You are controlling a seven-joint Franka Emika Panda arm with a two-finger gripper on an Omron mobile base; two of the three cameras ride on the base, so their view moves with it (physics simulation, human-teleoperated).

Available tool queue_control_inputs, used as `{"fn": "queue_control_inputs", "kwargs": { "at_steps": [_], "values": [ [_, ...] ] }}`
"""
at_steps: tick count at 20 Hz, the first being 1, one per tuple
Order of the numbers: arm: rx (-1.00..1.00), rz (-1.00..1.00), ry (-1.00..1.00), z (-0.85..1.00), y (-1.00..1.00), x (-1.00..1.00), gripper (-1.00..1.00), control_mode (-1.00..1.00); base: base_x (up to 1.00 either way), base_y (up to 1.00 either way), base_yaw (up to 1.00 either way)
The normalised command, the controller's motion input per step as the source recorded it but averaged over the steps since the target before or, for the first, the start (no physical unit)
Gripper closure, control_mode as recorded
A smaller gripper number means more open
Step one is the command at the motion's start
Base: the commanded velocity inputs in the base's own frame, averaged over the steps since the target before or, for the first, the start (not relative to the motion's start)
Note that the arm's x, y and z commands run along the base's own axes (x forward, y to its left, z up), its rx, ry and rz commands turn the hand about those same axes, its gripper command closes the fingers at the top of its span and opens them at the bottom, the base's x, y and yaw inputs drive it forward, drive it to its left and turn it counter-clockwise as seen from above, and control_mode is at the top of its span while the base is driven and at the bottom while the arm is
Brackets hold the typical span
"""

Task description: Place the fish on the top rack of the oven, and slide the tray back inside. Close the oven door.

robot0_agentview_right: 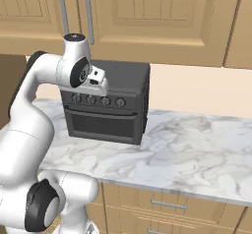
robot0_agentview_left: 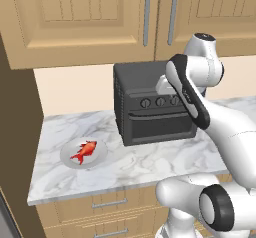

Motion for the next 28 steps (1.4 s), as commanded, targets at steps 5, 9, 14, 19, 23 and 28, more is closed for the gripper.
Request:
{"fn": "queue_control_inputs", "kwargs": {
  "at_steps": [5, 9, 14, 19, 23, 28],
  "values": [
    [0.00, 0.00, 0.00, -0.01, 0.00, -0.07, -1.00, -1.00, 0.00, 0.00, 0.00],
    [0.00, -0.02, 0.00, -0.43, 0.13, -0.73, -1.00, -1.00, 0.00, 0.00, 0.00],
    [0.02, -0.17, -0.01, -0.60, 0.55, -0.63, -1.00, -1.00, 0.00, 0.00, 0.00],
    [0.08, -0.27, -0.01, -0.45, 0.63, -0.54, -1.00, -1.00, 0.00, 0.00, 0.00],
    [0.14, -0.31, -0.11, -0.39, 0.86, -0.31, -1.00, -1.00, 0.00, 0.00, 0.00],
    [0.17, -0.32, -0.14, -0.46, 0.99, -0.02, -1.00, -1.00, 0.00, 0.00, 0.00]
  ]
}}
